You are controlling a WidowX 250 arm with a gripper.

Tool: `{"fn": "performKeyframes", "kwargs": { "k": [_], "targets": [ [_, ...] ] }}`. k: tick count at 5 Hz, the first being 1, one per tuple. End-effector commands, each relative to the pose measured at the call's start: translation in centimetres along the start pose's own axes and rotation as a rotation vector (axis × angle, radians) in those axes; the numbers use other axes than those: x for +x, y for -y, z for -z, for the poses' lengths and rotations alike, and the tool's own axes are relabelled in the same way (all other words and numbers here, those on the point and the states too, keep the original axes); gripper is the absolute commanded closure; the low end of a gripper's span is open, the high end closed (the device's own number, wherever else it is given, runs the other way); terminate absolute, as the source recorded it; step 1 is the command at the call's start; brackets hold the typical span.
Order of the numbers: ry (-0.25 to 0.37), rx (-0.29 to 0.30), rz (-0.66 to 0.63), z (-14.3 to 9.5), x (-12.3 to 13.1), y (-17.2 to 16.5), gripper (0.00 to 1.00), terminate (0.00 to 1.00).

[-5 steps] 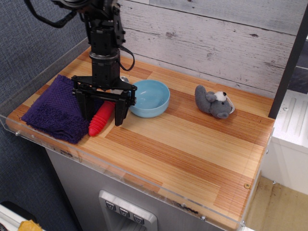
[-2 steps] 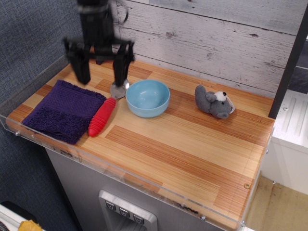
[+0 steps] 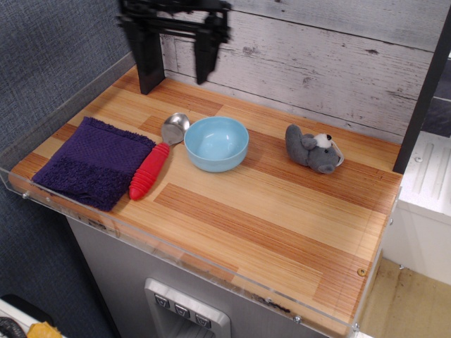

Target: PICK UP THE SPOON AND KEEP NEAR THE PURPLE TOWEL

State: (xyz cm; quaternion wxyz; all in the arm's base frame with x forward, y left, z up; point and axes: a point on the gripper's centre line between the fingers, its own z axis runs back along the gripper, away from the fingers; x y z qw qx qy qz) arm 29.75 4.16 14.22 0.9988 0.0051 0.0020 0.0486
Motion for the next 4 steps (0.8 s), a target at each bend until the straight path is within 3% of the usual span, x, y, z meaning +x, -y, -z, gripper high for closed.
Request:
{"fn": "performKeyframes", "kwargs": {
  "k": [1,3,4],
  "targets": [
    [0.071,0.042,0.034,-1.75,-1.35,0.78,0.0,0.0],
    [0.071,0.042,0.034,-1.75,-1.35,0.78,0.0,0.0],
    [0.071,0.042,0.034,-1.75,-1.35,0.78,0.0,1.0]
  ]
}}
